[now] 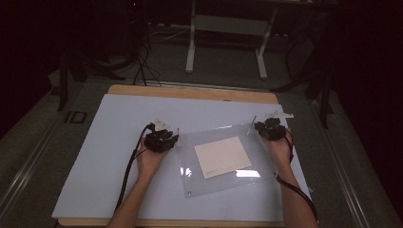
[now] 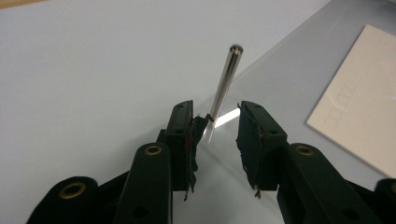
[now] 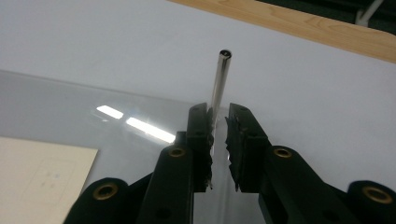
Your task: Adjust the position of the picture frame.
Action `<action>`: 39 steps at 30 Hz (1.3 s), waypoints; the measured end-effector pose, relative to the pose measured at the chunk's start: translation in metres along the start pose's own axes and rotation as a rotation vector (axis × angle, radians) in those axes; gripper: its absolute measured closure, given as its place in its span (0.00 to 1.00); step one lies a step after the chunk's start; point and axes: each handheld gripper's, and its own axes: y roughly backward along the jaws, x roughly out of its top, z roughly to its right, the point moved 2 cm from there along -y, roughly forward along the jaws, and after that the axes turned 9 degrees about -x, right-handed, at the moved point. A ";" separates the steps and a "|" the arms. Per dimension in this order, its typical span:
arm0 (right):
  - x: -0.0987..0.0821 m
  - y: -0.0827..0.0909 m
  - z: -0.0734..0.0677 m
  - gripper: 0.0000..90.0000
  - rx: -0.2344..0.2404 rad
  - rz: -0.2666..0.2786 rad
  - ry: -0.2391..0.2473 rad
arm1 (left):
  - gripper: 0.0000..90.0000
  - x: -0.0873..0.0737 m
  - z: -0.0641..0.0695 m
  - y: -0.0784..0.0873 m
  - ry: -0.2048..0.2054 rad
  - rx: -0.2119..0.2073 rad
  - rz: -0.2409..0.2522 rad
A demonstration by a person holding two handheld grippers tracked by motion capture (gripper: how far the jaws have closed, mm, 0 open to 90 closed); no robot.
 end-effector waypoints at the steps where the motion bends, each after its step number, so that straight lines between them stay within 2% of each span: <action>1: 0.001 -0.001 0.001 0.88 -0.001 0.002 -0.010 | 0.75 0.001 -0.001 -0.002 0.008 -0.009 0.009; 2: 0.002 -0.002 0.002 0.88 0.001 0.002 -0.019 | 0.76 0.003 -0.002 -0.005 0.010 -0.019 0.021; 4: 0.004 -0.004 0.002 0.88 -0.005 -0.003 -0.025 | 0.82 0.005 0.001 -0.010 -0.009 -0.029 0.013; 5: 0.005 -0.006 0.002 0.88 -0.007 -0.003 -0.025 | 0.88 0.006 0.003 -0.012 -0.025 -0.023 0.007; 7: 0.007 -0.010 0.002 0.87 -0.004 -0.001 -0.028 | 0.93 0.006 0.008 -0.013 -0.054 0.017 -0.004; 12: 0.014 -0.021 -0.004 0.87 -0.008 -0.012 -0.034 | 0.90 0.005 0.006 -0.016 -0.018 0.001 0.006; 14: 0.015 -0.027 -0.006 0.87 -0.011 -0.018 -0.033 | 0.89 0.004 0.007 -0.019 -0.027 0.012 -0.001; 16: 0.014 -0.032 -0.010 0.88 -0.025 -0.027 -0.028 | 0.91 0.002 0.005 -0.022 -0.016 0.010 -0.004; 18: 0.013 -0.035 -0.010 0.92 -0.032 -0.029 -0.049 | 0.91 0.002 0.003 -0.024 0.002 -0.005 0.006; 21: 0.010 -0.040 -0.007 0.93 -0.016 -0.038 -0.090 | 0.92 0.002 0.003 -0.025 0.011 0.000 0.013; 27: 0.009 -0.042 -0.009 0.94 -0.024 -0.048 -0.084 | 0.92 0.001 0.003 -0.026 0.029 0.000 0.022; 30: 0.010 -0.042 -0.009 0.95 -0.020 -0.069 -0.076 | 0.93 0.001 -0.001 -0.026 0.056 -0.029 0.031; 33: 0.011 -0.041 -0.006 0.94 0.001 -0.080 -0.112 | 0.92 0.001 -0.003 -0.026 0.085 -0.048 0.043; 37: 0.011 -0.036 -0.004 0.94 0.023 -0.088 -0.135 | 0.92 0.001 -0.006 -0.025 0.094 -0.067 0.045; 39: 0.011 -0.033 -0.003 0.93 0.032 -0.097 -0.145 | 0.92 0.001 -0.009 -0.024 0.102 -0.093 0.039</action>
